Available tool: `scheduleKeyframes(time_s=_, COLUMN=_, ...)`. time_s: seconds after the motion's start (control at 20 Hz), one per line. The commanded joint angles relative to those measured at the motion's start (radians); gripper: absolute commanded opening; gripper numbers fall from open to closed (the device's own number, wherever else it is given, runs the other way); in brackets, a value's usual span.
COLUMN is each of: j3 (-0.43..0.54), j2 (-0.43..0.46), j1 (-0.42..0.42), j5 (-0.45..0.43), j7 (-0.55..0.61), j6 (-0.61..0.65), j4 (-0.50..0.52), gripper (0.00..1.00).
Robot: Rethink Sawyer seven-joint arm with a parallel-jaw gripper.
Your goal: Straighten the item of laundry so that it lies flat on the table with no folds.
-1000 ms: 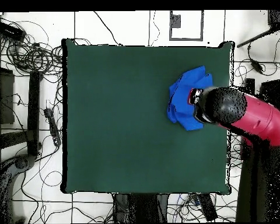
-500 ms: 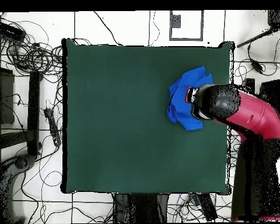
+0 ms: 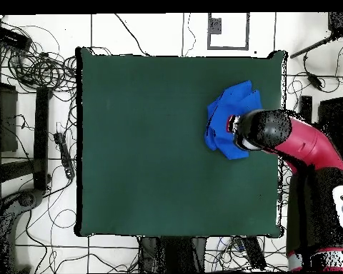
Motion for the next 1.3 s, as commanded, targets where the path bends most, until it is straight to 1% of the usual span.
scheduleKeyframes(time_s=0.05, j3=0.153, j2=0.079, j1=-0.007, j5=-0.027, j7=-0.080, j6=-0.036, j4=0.015, gripper=1.00)
scheduleKeyframes(time_s=0.4, j3=0.173, j2=0.102, j1=-0.032, j5=-0.044, j7=-0.096, j6=-0.040, j4=0.010, gripper=1.00)
scheduleKeyframes(time_s=0.65, j3=0.183, j2=0.129, j1=-0.047, j5=-0.062, j7=-0.085, j6=-0.096, j4=0.008, gripper=1.00)
scheduleKeyframes(time_s=0.9, j3=0.190, j2=0.150, j1=-0.054, j5=-0.067, j7=-0.091, j6=-0.109, j4=0.000, gripper=1.00)
scheduleKeyframes(time_s=1.3, j3=0.197, j2=0.146, j1=-0.078, j5=-0.079, j7=-0.108, j6=-0.118, j4=0.021, gripper=1.00)
